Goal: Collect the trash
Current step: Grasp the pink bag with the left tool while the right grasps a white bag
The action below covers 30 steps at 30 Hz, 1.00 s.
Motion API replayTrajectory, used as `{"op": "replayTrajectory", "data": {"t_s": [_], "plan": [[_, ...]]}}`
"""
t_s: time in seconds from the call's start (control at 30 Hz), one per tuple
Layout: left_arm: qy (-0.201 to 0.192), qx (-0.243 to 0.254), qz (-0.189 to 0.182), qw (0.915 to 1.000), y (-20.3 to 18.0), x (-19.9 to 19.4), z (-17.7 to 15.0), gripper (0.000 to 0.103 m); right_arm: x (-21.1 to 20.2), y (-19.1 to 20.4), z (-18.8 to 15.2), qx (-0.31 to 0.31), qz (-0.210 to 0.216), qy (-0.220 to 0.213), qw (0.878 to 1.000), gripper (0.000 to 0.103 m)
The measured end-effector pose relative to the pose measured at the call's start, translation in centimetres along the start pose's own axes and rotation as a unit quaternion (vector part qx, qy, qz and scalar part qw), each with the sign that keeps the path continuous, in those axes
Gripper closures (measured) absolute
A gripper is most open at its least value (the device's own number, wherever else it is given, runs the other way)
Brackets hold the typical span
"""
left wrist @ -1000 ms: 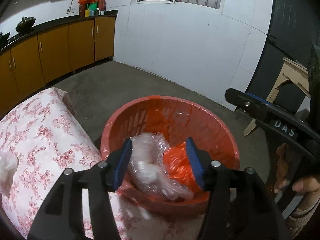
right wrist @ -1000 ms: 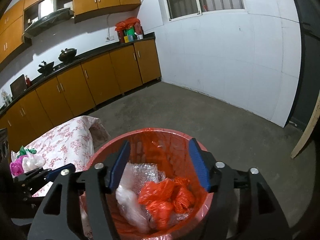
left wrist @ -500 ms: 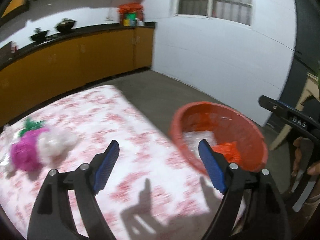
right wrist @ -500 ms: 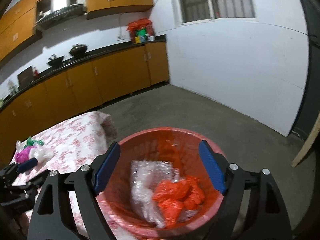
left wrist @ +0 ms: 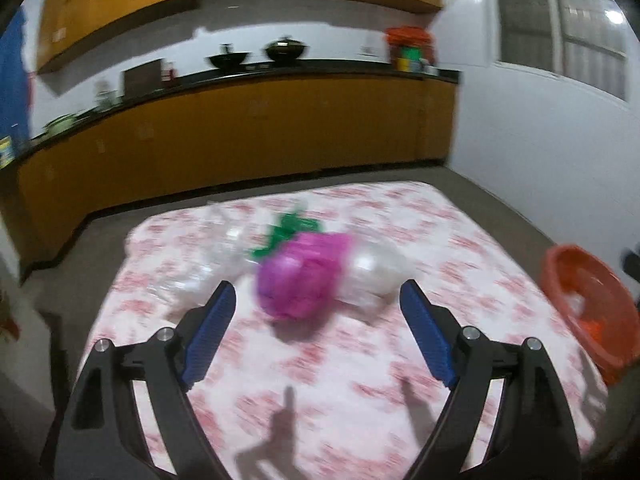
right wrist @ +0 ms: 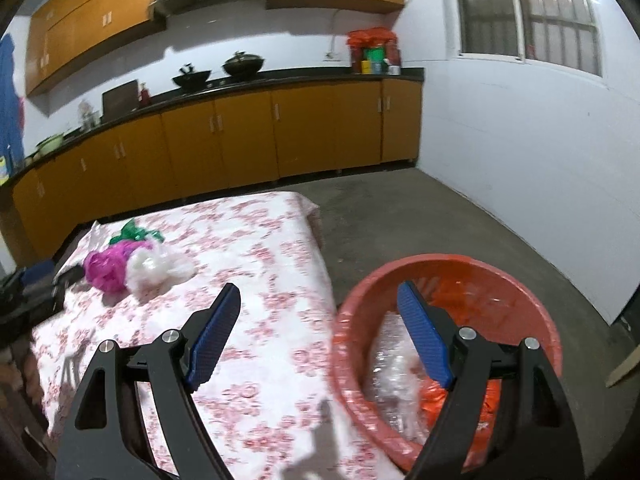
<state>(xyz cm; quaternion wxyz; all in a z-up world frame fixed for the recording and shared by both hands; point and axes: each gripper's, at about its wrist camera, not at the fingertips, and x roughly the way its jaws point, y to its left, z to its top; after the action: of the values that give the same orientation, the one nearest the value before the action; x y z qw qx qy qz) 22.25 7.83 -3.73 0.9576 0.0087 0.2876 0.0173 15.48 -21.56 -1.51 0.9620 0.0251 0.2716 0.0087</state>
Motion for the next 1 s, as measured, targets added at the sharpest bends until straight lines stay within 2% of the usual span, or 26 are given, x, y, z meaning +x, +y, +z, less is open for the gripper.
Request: {"op": "replayTrajectory", "data": {"t_s": [0.17, 0.4, 0.5, 0.53, 0.6, 0.63, 0.83, 1.0], "plan": [[0.020, -0.020, 0.010, 0.9995, 2.1, 3.4, 1.2, 0.022, 0.6, 1.5, -0.2, -0.013, 0.004, 0.008, 1.000, 0.023], [0.055, -0.010, -0.012, 0.9984, 1.8, 7.3, 1.1, 0.025, 1.5, 2.3, -0.7, -0.027, 0.003, 0.021, 0.999, 0.023], [0.075, -0.007, -0.028, 0.9967, 1.5, 8.4, 0.6, 0.035, 1.9, 2.6, -0.8, -0.031, 0.005, 0.025, 0.999, 0.023], [0.083, -0.010, -0.034, 0.9959, 1.6, 8.7, 0.5, 0.043, 1.9, 2.7, -0.9, -0.032, 0.006, 0.026, 0.999, 0.023], [0.086, -0.013, -0.044, 0.9953, 1.6, 8.7, 0.2, 0.052, 2.1, 3.0, -1.0, -0.036, 0.008, 0.028, 0.999, 0.023], [0.085, -0.012, -0.045, 0.9953, 1.6, 8.6, 0.2, 0.063, 2.2, 3.1, -1.0, -0.037, 0.009, 0.029, 0.999, 0.023], [0.061, 0.000, -0.062, 0.9962, 1.7, 6.8, -0.3, 0.069, 2.5, 4.7, -0.9, -0.047, 0.022, 0.029, 0.998, 0.023], [0.042, -0.004, -0.067, 0.9968, 2.5, 3.6, -1.2, 0.070, 3.4, 6.8, -0.5, -0.051, 0.046, 0.031, 0.997, 0.023]]}}
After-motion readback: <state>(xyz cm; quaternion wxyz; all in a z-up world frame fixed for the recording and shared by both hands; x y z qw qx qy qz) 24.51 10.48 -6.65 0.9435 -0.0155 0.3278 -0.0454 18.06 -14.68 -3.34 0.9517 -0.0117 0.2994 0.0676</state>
